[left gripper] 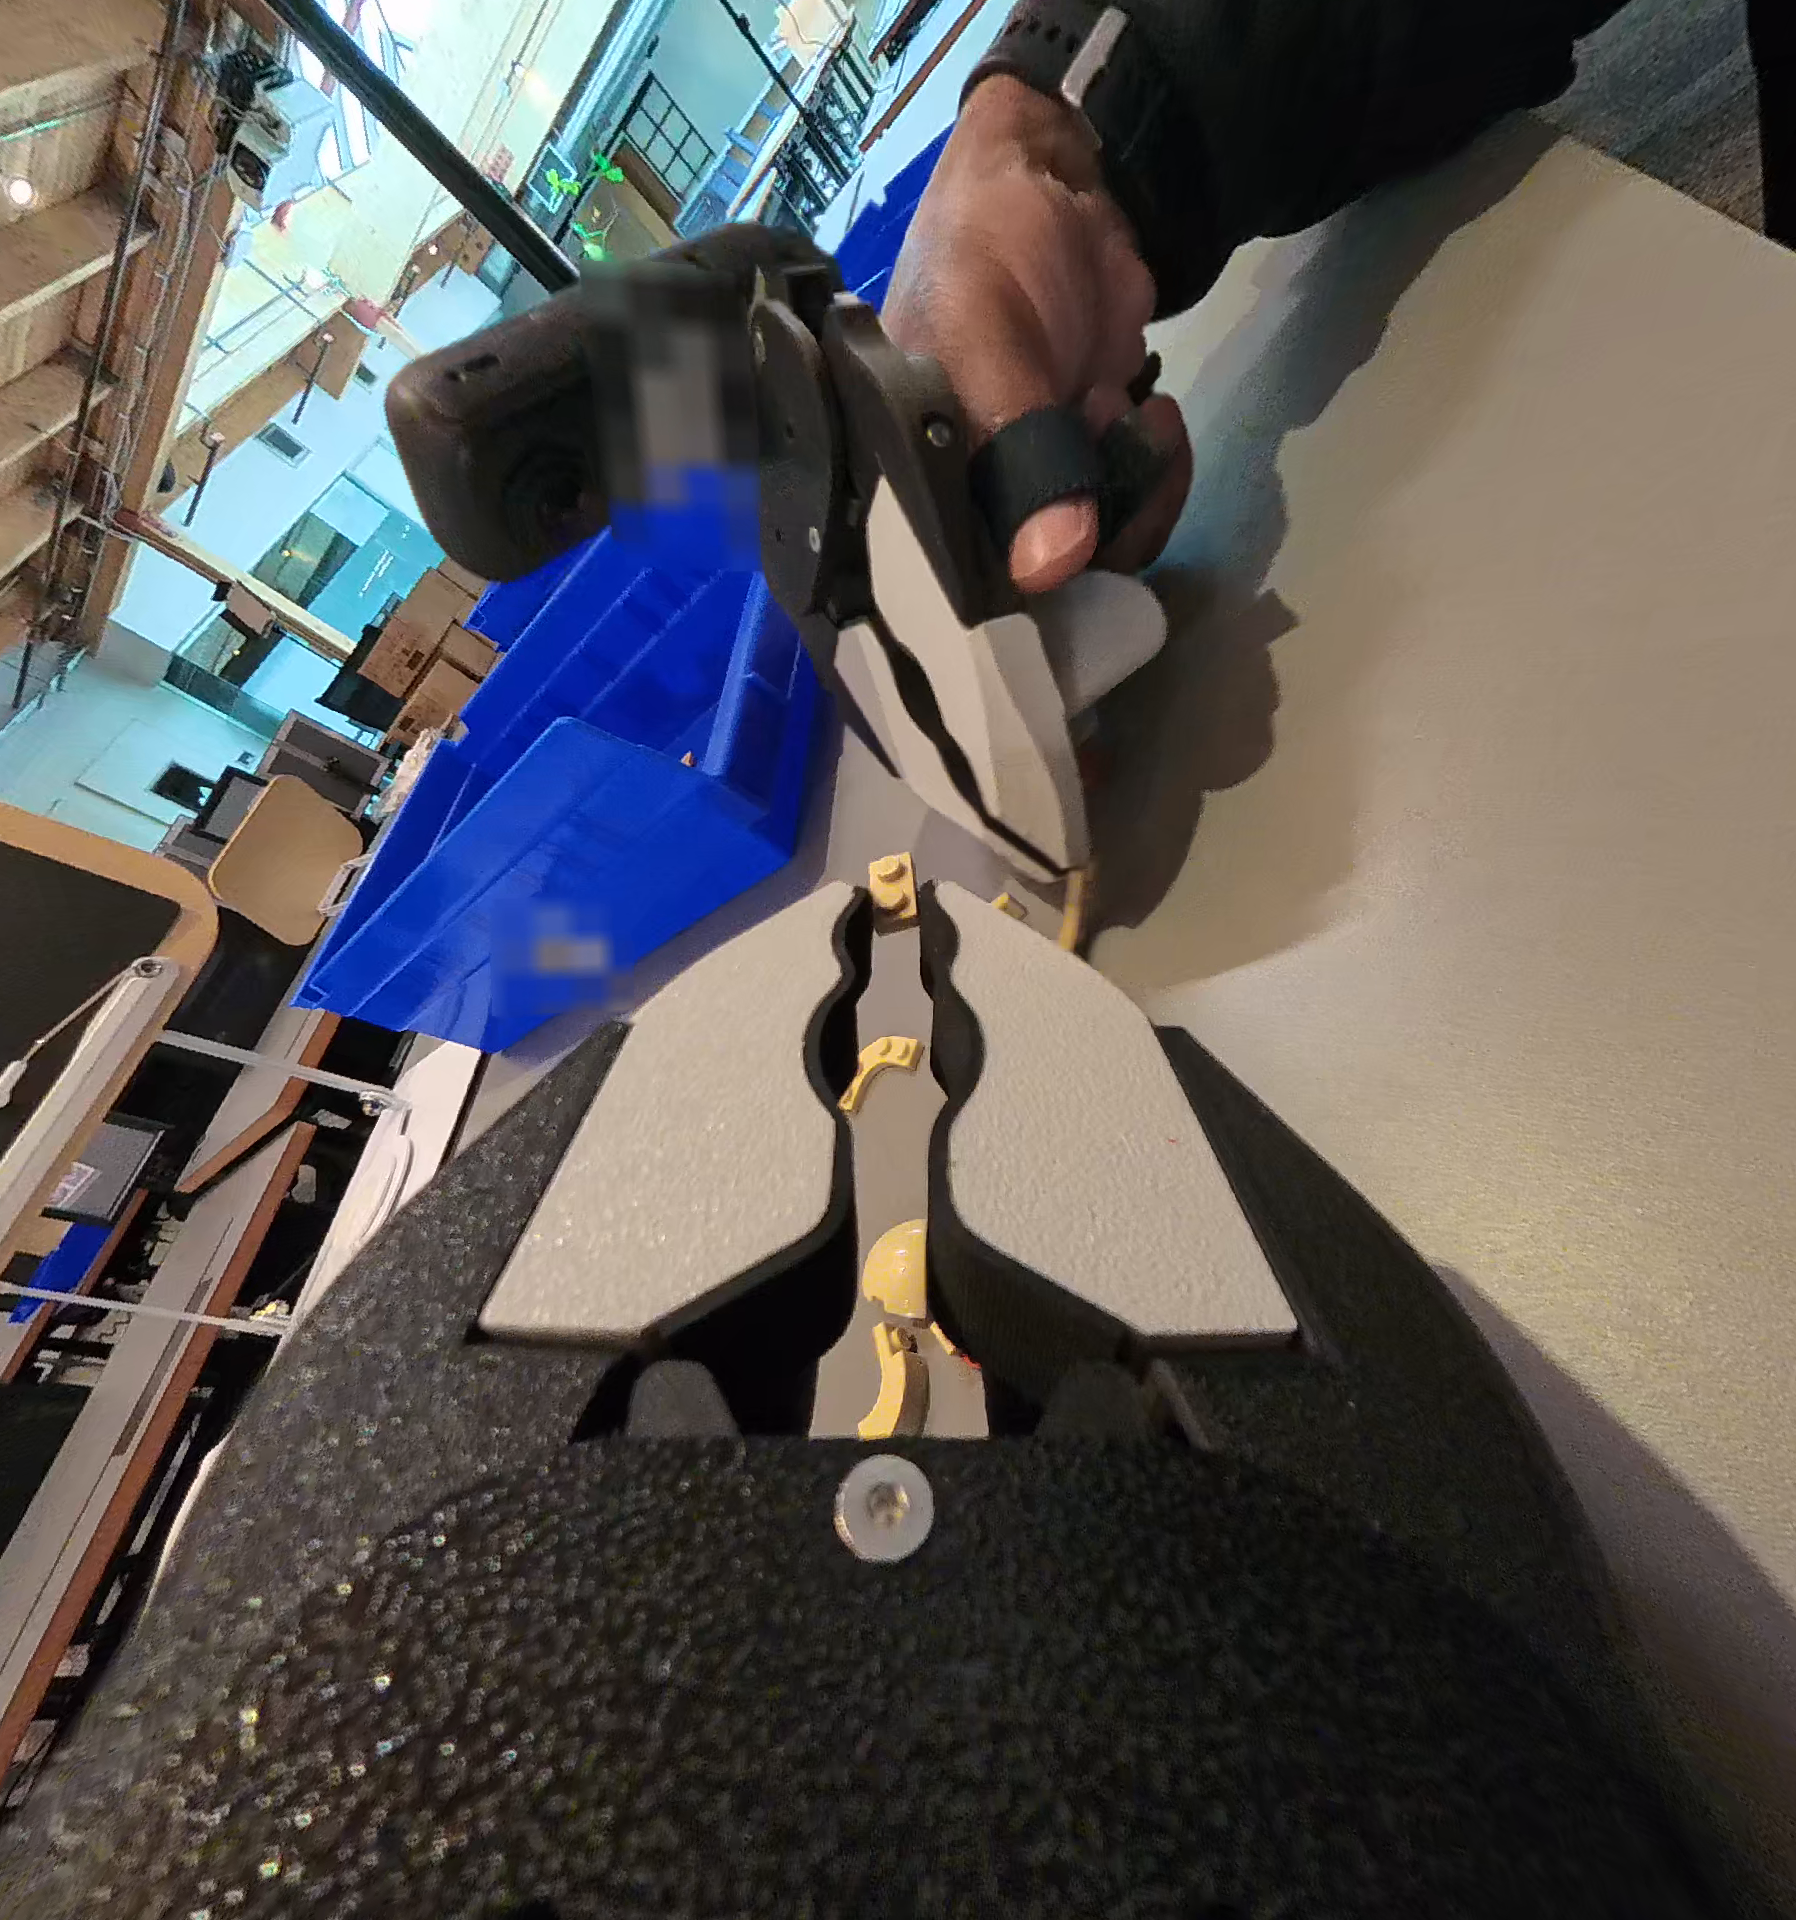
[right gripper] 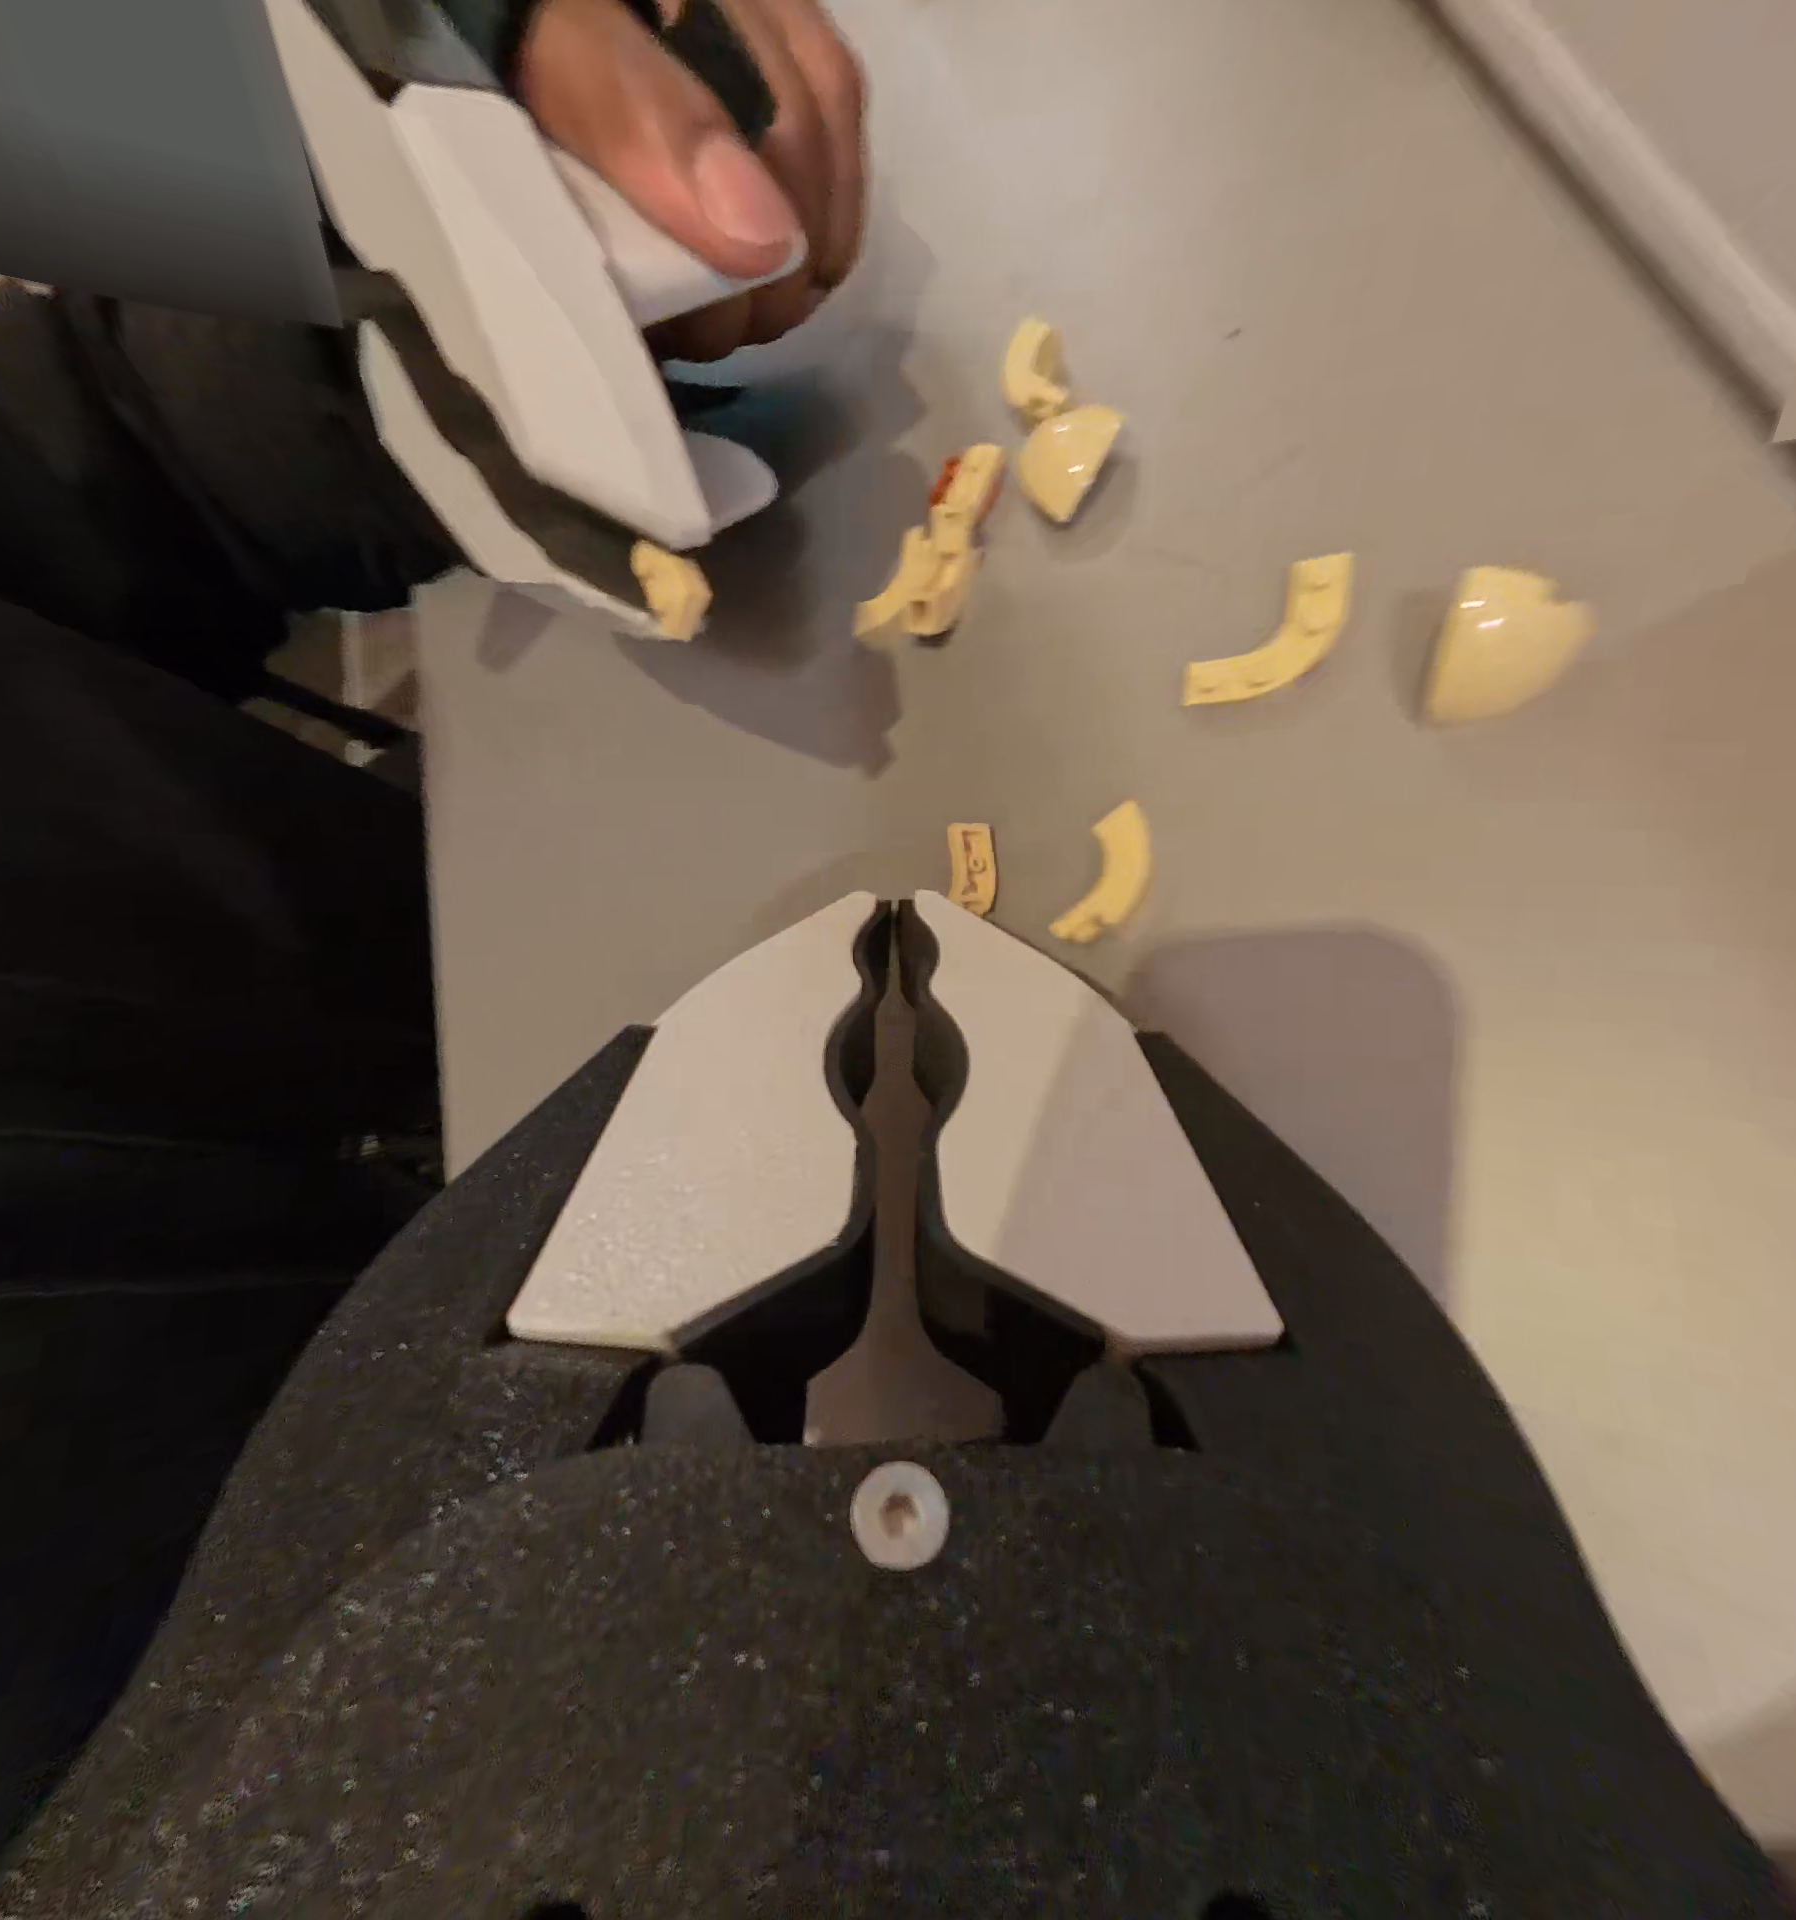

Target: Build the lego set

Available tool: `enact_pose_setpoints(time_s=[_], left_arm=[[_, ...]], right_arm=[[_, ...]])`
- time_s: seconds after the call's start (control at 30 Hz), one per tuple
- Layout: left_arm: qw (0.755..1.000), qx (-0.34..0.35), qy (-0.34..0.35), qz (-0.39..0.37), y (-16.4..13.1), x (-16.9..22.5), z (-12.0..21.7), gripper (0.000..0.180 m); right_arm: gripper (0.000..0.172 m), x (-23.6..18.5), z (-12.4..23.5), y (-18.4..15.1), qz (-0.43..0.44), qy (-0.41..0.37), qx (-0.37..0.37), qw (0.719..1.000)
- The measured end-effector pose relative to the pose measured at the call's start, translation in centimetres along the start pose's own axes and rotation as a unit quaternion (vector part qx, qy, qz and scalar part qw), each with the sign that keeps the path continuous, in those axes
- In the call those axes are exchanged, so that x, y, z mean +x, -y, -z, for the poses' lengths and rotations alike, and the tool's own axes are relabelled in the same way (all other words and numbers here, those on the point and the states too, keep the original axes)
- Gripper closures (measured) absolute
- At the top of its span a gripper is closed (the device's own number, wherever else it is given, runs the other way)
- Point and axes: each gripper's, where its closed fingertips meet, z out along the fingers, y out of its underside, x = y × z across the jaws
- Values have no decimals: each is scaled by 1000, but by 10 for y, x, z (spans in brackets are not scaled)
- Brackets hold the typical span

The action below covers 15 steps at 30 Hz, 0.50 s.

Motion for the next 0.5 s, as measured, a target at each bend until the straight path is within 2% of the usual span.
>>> enact_pose_setpoints(time_s=[0.1,0.13,0.27,0.5], left_arm=[[1000,-4,1,1,0,0,0,172],[1000,-6,1,1,0,0,0,172],[1000,-13,6,2,-1,-2,0,172],[999,-41,11,12,-10,-5,-2,172]], right_arm=[[165,13,4,-1,42,-64,-3,997],[158,14,5,-1,61,-78,-5,995],[151,13,8,-6,121,-120,-9,985],[156,26,8,-4,36,-158,-16,987]])
